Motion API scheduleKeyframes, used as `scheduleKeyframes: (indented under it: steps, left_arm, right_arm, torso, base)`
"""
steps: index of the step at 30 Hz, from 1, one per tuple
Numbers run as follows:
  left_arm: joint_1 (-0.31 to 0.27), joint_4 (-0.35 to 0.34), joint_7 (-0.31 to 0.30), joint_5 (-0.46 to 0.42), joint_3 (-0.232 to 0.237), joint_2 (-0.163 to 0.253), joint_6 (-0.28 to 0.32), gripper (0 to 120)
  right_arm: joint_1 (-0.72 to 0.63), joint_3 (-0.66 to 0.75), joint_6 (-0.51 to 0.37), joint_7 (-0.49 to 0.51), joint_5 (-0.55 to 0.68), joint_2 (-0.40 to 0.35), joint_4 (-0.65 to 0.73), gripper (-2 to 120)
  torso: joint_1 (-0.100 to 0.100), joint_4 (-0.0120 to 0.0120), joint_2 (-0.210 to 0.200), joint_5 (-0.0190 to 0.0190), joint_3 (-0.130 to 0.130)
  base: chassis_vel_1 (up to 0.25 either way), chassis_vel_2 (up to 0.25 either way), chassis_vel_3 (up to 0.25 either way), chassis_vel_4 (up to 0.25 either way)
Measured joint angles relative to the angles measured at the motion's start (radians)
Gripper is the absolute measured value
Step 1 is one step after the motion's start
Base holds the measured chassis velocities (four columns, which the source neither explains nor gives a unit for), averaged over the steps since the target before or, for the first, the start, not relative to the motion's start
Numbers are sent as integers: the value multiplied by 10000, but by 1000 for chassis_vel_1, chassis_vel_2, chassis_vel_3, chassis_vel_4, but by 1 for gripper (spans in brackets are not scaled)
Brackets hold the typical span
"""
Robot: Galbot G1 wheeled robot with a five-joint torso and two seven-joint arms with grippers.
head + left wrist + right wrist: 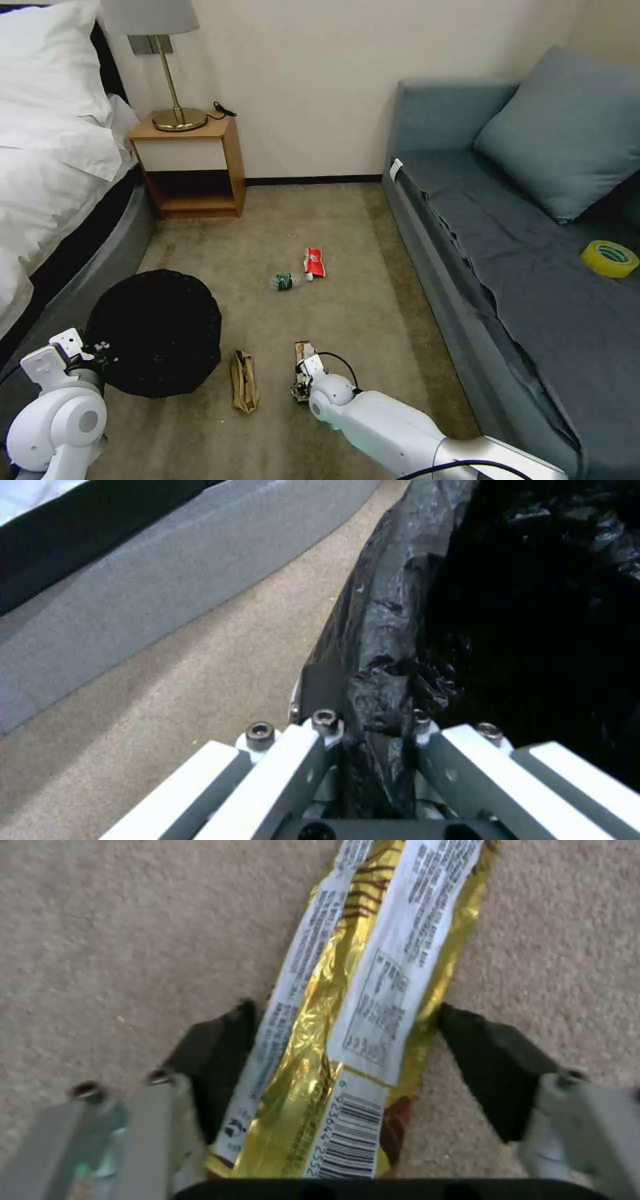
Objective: Pick up the trash bin, then pick up the garbage on the floor and place it into the trash bin.
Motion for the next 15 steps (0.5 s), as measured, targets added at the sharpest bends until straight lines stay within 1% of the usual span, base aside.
scheduleKeyframes:
  steps: [2,3,6,7,8,10,12,15]
  left_arm:
    - [3,0,3,0,-3,16,-12,2]
    - [3,0,3,0,-3,16,-12,2]
    - [0,0,12,0,-4,30,-24,2]
    - [0,0,12,0,-4,30,-24,2]
    - [-2,1,13,0,-4,32,-25,2]
    - [-9,22,21,17,15,37,-38,2]
    - [-10,29,22,23,22,37,-41,2]
    - [-24,69,39,85,67,17,-63,2]
  right_arm:
    - [-58,8,37,-23,-82,3,-4,57]
    - [-58,8,37,-23,-82,3,-4,57]
    - [-117,12,83,-34,-186,6,-14,47]
    - [-117,12,83,-34,-186,6,-14,47]
    - [-128,12,91,-35,-201,2,-13,45]
    - [-149,14,103,-40,-224,-46,9,36]
    - [-151,15,103,-40,-225,-64,27,36]
    - [-165,31,113,-44,-236,-165,114,25]
  torso:
    - [0,2,1,3,-1]
    - [0,2,1,3,-1]
    - [-1,4,2,5,-1]
    - [-1,4,2,5,-1]
    - [0,5,2,6,-1]
    - [0,9,1,11,0]
    - [0,10,1,12,0]
    - [0,14,-3,12,2]
  base:
    - [0,0,0,0]
    - [0,0,0,0]
    - [0,0,0,0]
    - [0,0,0,0]
    - [0,0,0,0]
    - [0,0,0,0]
    - [0,0,0,0]
    - [0,0,0,0]
